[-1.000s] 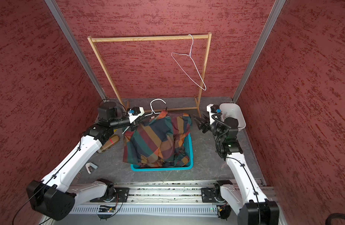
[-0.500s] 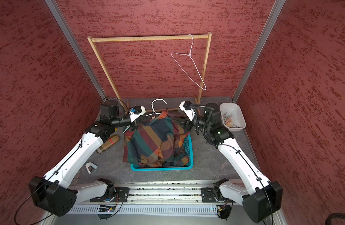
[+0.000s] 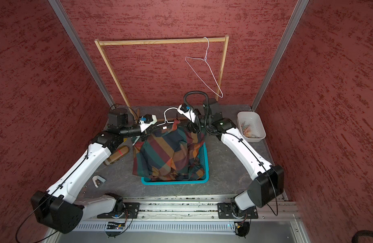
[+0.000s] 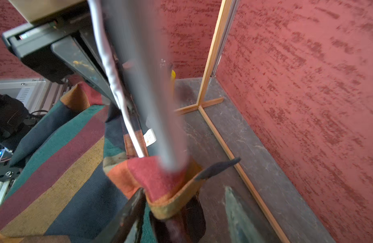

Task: Remove the clothespins securing long-sleeve shirts to the hanger
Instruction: Remove the clamp from the hanger.

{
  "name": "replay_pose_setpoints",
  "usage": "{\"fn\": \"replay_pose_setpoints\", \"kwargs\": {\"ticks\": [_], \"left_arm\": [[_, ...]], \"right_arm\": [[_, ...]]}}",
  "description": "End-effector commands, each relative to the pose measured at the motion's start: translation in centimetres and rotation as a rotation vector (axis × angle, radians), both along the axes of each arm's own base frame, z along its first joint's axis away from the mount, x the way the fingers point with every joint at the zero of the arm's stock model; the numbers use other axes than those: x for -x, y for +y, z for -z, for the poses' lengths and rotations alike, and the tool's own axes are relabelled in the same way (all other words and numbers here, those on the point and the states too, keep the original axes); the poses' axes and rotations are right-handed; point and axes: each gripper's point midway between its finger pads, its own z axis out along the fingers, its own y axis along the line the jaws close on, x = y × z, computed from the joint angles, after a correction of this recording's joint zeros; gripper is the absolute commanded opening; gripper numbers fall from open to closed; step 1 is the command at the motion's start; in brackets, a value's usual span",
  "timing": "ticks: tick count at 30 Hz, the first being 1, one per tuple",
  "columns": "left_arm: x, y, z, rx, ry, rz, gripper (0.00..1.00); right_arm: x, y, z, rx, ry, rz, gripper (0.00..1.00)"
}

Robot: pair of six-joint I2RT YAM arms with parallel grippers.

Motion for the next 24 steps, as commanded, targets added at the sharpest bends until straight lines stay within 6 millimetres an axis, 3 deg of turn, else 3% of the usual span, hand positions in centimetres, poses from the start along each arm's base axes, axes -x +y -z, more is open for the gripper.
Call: {"fn": "replay_pose_setpoints", "kwargs": {"ticks": [1,6,9,11,14,16,17,18,19,24], "left_arm": [[0.3,-0.4,-2.1,0.021,-0.071,0.037,0.00],[0.6,-0.5,-2.4,0.031,-0.071,0.049,0.00],[0.4,-0.5,-2.3,0.031,-0.070,0.046,0.00],[0.3,-0.5,-2.4,0.030,-0.075,0.035,0.00],[0.0,-0.1,-3.3,0.054,-0.112,-0.005,0.27],[0.2,0.1,-4.1,0.074,-0.154,-0.019,0.50],[0.4,0.2,-4.5,0.087,-0.172,-0.020,0.55],[0.6,0.3,-4.9,0.098,-0.183,-0.019,0.60],[0.8,0.4,-5.4,0.111,-0.193,-0.021,0.71],[1.8,1.1,-7.6,0.163,-0.240,-0.032,0.81]], "right_arm": [[0.6,0.4,1.4,0.051,0.028,-0.032,0.62],[0.3,0.7,2.0,0.057,0.033,-0.031,0.55],[0.3,0.8,2.1,0.056,0.023,-0.030,0.27],[0.4,0.7,2.0,0.052,0.007,-0.023,0.17],[0.7,0.2,1.6,0.047,-0.024,-0.005,0.00],[0.9,-0.2,1.3,0.040,-0.052,0.009,0.00],[0.9,-0.3,1.6,0.042,-0.053,0.012,0.00],[1.3,-0.6,0.7,0.026,-0.075,0.015,0.00],[1.4,-0.8,0.5,0.016,-0.073,0.019,0.00],[0.5,-2.2,0.5,-0.001,-0.068,0.076,0.00]]}}
